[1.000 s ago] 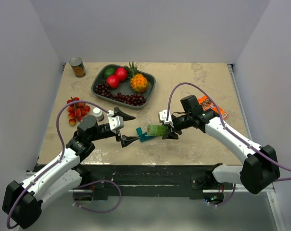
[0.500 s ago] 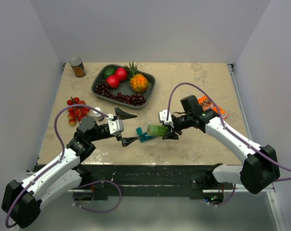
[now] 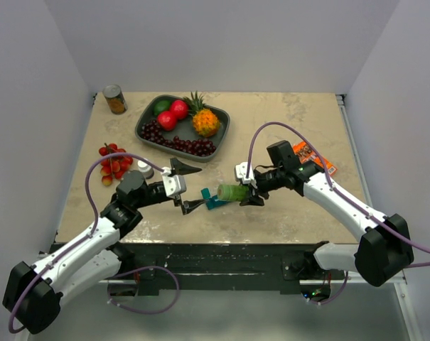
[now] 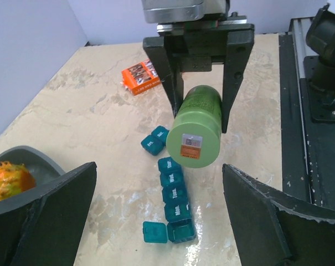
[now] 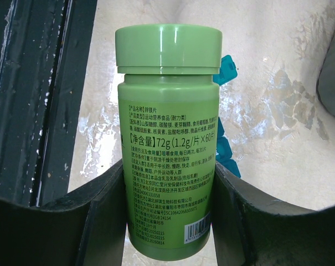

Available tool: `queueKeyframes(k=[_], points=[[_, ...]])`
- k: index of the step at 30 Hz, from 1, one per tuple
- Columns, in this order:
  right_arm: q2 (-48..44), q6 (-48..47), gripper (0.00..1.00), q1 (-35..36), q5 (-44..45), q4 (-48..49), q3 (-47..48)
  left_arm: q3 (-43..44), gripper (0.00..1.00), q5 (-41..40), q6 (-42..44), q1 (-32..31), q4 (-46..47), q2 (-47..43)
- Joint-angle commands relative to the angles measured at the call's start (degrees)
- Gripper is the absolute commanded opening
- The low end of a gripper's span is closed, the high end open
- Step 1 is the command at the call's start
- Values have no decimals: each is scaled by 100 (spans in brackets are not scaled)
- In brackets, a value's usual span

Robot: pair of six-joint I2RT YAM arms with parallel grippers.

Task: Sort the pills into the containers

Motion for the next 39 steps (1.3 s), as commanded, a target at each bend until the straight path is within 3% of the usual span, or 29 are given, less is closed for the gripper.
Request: queueKeyframes(k=[1,39], points=[[-29,-104,0,-49,-211,5,62,237,99,-463,-36,-21,161,101],[-37,-148,0,-76,-237,-30,62,158,99,-68,-98,-21,407,101]])
